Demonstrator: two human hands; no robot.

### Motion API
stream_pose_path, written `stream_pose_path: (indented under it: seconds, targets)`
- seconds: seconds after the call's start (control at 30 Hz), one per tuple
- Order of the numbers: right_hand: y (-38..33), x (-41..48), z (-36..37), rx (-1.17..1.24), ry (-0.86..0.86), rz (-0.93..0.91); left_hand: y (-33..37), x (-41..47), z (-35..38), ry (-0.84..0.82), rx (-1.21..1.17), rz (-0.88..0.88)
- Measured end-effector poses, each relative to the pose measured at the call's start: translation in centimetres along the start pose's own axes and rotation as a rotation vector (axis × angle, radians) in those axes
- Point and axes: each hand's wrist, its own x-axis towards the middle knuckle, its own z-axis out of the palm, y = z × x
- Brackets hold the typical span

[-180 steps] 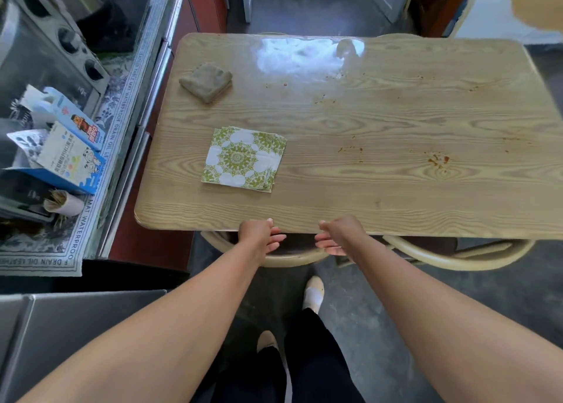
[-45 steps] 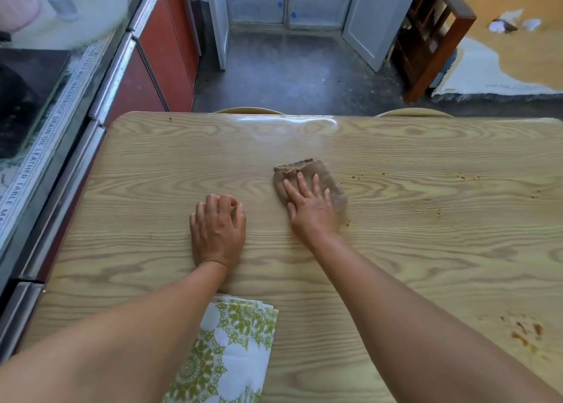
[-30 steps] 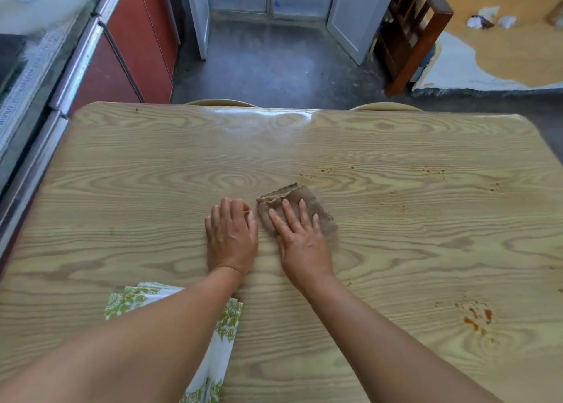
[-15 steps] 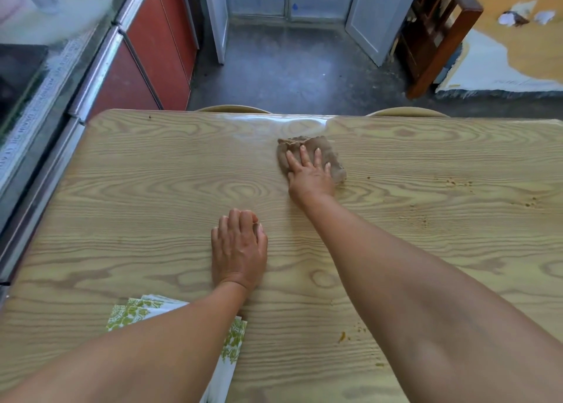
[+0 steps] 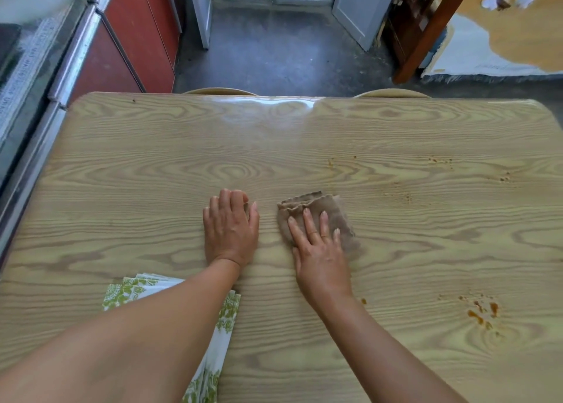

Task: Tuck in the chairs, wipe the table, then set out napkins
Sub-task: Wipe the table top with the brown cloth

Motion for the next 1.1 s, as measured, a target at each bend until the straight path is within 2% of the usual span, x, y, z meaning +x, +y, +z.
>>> stream_pose_path:
  seconds: [0.13, 0.23, 0.4, 0.63, 0.8, 0.93, 1.1]
  targets:
    - [-0.4, 2.8, -0.3, 0.017, 0.024, -0.025, 0.1, 0.0, 0.0, -0.002, -0.013, 0.003]
    - [-0.9, 6.6, -1.1, 0.078, -0.063, -0.038, 0.2, -0.1, 0.0, -0.021, -0.009, -0.010]
    - [-1.5, 13.8, -2.7, -0.017, -0.157, -0.040, 0.2, -0.2, 0.3, -0.028, -0.011, -0.032]
    - [1.1, 19.0, -4.5, -0.059, -0.258, 0.202, 0.1, -0.1, 0.0, -0.034, -0.022, -0.029]
    - [2.4, 15.7, -4.6, -0.074, -0.271, 0.244, 0.2, 0.0, -0.3, -0.077, -0.004, -0.027]
    - [2.4, 9.4, -3.9, -0.082, -0.239, 0.140, 0.3, 0.1, -0.3, -0.064, 0.009, -0.010]
    - [1.5, 2.3, -3.9, -0.105, -0.307, 0.101, 0.4, 0.1, -0.2, -0.050, 0.053, 0.020]
